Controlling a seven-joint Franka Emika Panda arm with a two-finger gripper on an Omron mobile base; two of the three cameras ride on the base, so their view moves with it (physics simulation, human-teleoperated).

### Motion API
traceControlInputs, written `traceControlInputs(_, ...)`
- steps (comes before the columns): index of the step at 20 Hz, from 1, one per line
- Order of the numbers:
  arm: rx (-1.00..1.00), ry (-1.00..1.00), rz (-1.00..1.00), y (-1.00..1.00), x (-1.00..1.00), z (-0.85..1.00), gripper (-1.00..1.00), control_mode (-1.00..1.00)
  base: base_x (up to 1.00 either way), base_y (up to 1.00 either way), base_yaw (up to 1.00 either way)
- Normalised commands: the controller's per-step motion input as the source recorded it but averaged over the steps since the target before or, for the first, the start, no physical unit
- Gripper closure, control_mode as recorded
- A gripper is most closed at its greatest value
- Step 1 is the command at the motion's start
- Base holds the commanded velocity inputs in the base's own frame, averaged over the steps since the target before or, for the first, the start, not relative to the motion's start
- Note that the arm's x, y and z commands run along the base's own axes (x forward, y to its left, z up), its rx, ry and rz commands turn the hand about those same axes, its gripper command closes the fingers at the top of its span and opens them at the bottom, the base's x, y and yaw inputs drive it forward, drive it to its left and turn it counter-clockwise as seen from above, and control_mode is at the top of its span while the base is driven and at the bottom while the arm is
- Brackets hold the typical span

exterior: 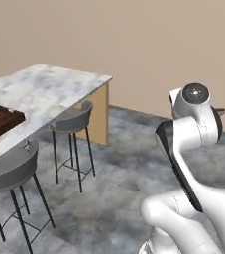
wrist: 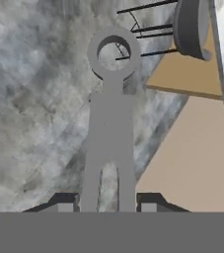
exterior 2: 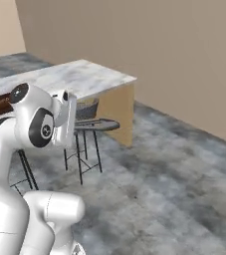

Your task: Take the tongs from the drawer on the left and place them on the dining counter next to the tray containing the kebab skewer.

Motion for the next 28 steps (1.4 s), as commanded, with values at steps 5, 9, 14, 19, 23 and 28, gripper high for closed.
traceControlInputs(5,0.0,0.0,0.0,0.0,0.0,0.0,1.0,1.0,0.41,-0.01,0.99)
traceControlInputs(9,0.0,0.0,0.0,0.0,0.0,0.0,1.0,1.0,0.08,-0.03,1.0)
traceControlInputs(14,0.0,0.0,0.0,0.0,0.0,0.0,1.0,1.0,0.26,-0.67,0.78)
traceControlInputs(19,0.0,0.0,0.0,0.0,0.0,0.0,1.0,1.0,0.0,-1.0,0.21)
traceControlInputs(23,0.0,0.0,0.0,0.0,0.0,0.0,1.0,1.0,0.01,-0.85,0.02)
traceControlInputs(28,0.0,0.0,0.0,0.0,0.0,0.0,1.0,1.0,0.3,-0.33,0.0)
